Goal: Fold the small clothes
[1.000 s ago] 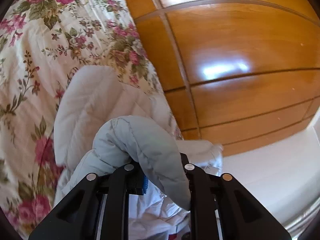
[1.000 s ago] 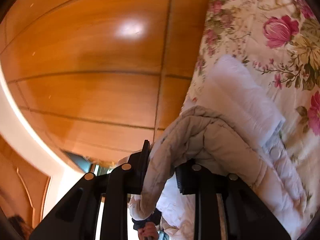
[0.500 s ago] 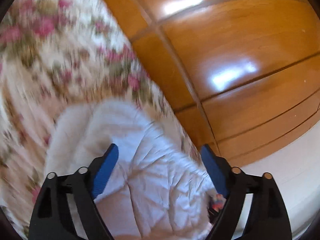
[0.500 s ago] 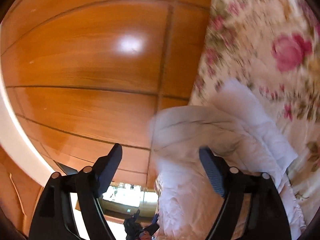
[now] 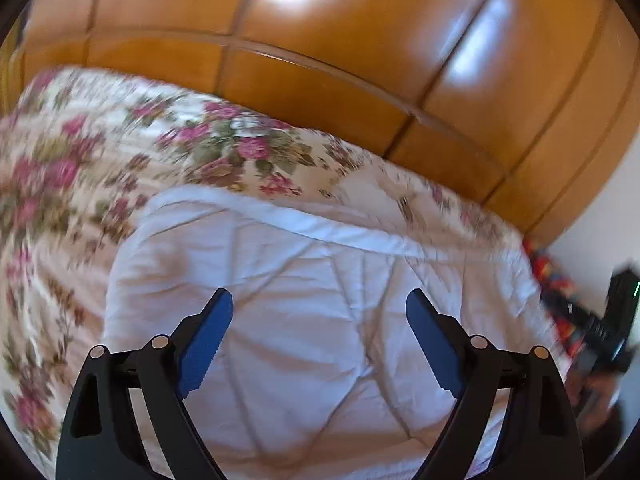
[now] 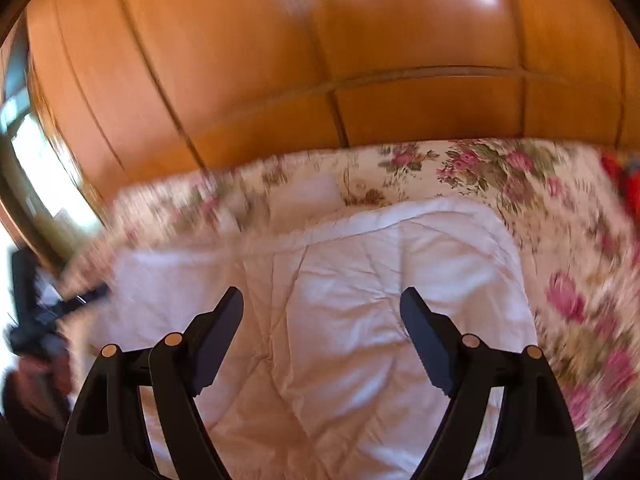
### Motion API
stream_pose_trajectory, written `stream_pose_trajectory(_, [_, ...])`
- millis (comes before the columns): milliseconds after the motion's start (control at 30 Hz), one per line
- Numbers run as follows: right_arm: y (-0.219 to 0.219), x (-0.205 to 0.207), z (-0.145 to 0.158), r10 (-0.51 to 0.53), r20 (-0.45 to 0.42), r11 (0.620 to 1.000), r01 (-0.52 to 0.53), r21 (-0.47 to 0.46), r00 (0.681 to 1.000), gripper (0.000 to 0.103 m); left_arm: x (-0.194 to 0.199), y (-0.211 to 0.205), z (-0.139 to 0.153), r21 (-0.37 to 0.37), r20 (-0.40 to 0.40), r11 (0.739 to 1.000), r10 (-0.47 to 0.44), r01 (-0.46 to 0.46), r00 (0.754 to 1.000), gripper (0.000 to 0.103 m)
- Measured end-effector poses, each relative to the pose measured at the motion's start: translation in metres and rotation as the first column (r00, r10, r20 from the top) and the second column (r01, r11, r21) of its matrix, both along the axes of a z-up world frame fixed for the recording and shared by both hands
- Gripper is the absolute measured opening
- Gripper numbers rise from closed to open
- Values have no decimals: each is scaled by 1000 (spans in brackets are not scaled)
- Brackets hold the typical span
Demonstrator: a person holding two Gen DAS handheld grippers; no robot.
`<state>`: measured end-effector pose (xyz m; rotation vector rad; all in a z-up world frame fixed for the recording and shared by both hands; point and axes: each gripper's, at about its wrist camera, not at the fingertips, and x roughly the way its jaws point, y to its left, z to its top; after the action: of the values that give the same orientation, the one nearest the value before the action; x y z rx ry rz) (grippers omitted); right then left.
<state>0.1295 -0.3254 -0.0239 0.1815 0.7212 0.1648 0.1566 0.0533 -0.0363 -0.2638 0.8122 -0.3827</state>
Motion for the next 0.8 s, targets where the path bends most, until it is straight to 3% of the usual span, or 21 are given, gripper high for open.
stream_pose_trajectory(100, [27, 20, -21, 37, -86, 993, -46, -110, 996, 79, 11, -27, -8, 90, -30, 995, -40, 42, 999, 81])
stream_pose_trajectory(167, [30, 25, -35, 38, -135, 991, -54, -120, 990, 75, 18, -37, -20, 140, -70, 989, -46, 55, 997, 80])
stream_pose_trajectory(267, [30, 25, -53, 37, -155, 993, -53, -101, 987, 52, 20, -44, -37, 185, -90, 981, -39, 56, 995, 71])
stream_pose_trajectory(300, [29, 22, -58, 40, -147, 995, -53, -85, 988, 38, 18, -45, -41, 199, -80, 978, -41, 56, 996, 60])
stream_pose_trajectory(333, [29, 21, -60, 43, -145, 995, -55, -78, 988, 33, 15, -47, -44, 220, -63, 974, -47, 60, 997, 53])
stream_pose_trajectory(400, [33, 19, -60, 57, -137, 996, -67, -66, 989, 14, 11, -50, -48, 230, -51, 970, -74, 84, 996, 37])
stream_pose_trajectory(433, [36, 17, -58, 66, -136, 995, -76, -70, 989, 11, 9, -50, -49, 226, -53, 969, -88, 98, 995, 33])
stream_pose_trajectory(500, [44, 13, -52, 67, -121, 991, -80, -107, 990, 5, 10, -50, -47, 212, -65, 971, -99, 111, 993, 14])
stream_pose_trajectory(567, [46, 8, -40, 64, -94, 990, -76, -121, 994, 3, 9, -45, -39, 178, -67, 979, -84, 95, 994, 8])
stream_pose_trajectory(667, [43, 6, -25, 59, -58, 993, -64, -101, 997, 3, 9, -40, -22, 133, -60, 988, -65, 72, 996, 6])
stream_pose_trajectory(800, [44, 13, -11, 54, -21, 991, -56, -125, 998, 3, 11, -45, 3, 149, 21, 987, -65, 62, 998, 6])
